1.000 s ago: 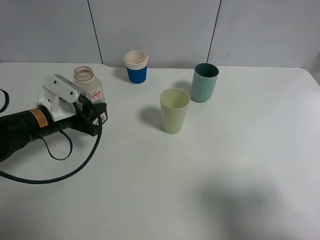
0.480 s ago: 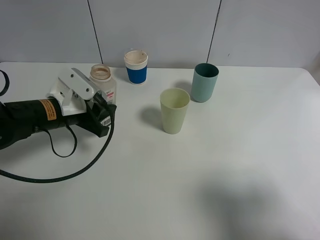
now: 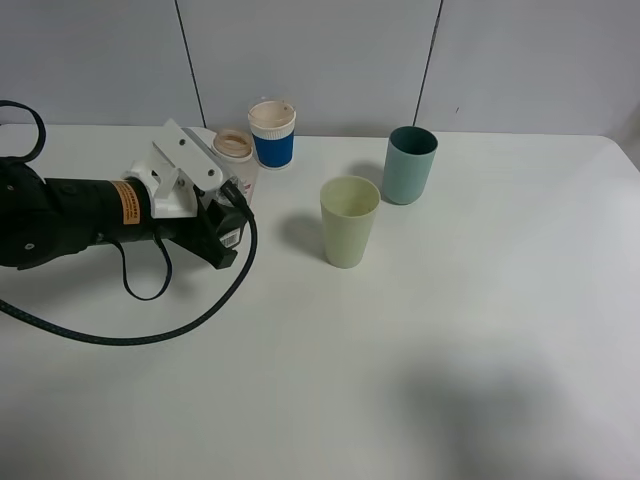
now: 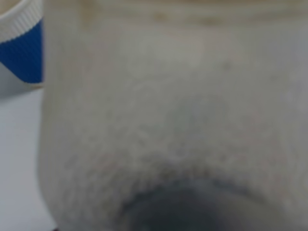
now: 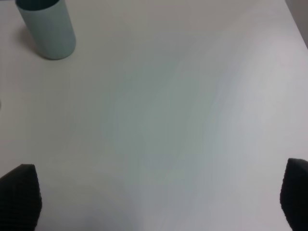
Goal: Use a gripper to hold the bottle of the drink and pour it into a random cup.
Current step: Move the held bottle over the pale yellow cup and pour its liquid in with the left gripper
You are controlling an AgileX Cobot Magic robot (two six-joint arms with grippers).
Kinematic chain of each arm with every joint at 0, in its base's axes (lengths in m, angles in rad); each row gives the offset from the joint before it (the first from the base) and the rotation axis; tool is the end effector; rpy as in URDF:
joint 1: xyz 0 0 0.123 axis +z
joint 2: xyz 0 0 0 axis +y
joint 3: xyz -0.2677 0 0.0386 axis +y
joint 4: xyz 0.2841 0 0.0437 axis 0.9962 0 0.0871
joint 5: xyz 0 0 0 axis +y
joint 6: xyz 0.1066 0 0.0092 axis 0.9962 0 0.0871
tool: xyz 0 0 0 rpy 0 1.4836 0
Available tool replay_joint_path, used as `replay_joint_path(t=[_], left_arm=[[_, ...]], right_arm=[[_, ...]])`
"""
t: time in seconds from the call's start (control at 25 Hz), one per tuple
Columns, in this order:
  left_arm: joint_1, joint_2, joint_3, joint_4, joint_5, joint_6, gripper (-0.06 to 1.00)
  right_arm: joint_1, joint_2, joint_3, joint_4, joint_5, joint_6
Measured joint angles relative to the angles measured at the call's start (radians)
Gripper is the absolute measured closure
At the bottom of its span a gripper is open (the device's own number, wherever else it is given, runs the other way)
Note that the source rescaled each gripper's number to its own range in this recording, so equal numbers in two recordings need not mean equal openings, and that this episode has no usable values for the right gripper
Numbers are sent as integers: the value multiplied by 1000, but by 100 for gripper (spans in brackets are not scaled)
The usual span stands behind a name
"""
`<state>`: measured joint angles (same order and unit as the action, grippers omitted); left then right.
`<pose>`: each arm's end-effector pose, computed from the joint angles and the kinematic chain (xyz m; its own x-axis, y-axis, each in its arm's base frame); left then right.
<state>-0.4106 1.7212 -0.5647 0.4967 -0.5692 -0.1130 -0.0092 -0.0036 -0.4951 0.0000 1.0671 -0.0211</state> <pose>0.2828 -0.1530 0.0847 -0.2791 0.4484 -0.8491 0.7071 0.6943 0.1342 0.0555 -0.0005 0.2853 -0.4629 -0.0168 -0.8862 -0.0006 0.9998 -0.0187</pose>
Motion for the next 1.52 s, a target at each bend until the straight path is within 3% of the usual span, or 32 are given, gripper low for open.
replay_joint_path(t=[0.28, 0.56, 1.0, 1.52], left_arm=[[-3, -18, -75, 93, 137, -70, 93], [-67, -18, -164, 187, 297, -137, 93], [-113, -18, -188, 239, 461, -140, 93], [-143, -19, -277, 242, 536, -171, 93]], right_arm=[[0, 0, 0, 0, 0, 0], [0, 0, 0, 0, 0, 0], [0, 0, 0, 0, 0, 0], [0, 0, 0, 0, 0, 0]])
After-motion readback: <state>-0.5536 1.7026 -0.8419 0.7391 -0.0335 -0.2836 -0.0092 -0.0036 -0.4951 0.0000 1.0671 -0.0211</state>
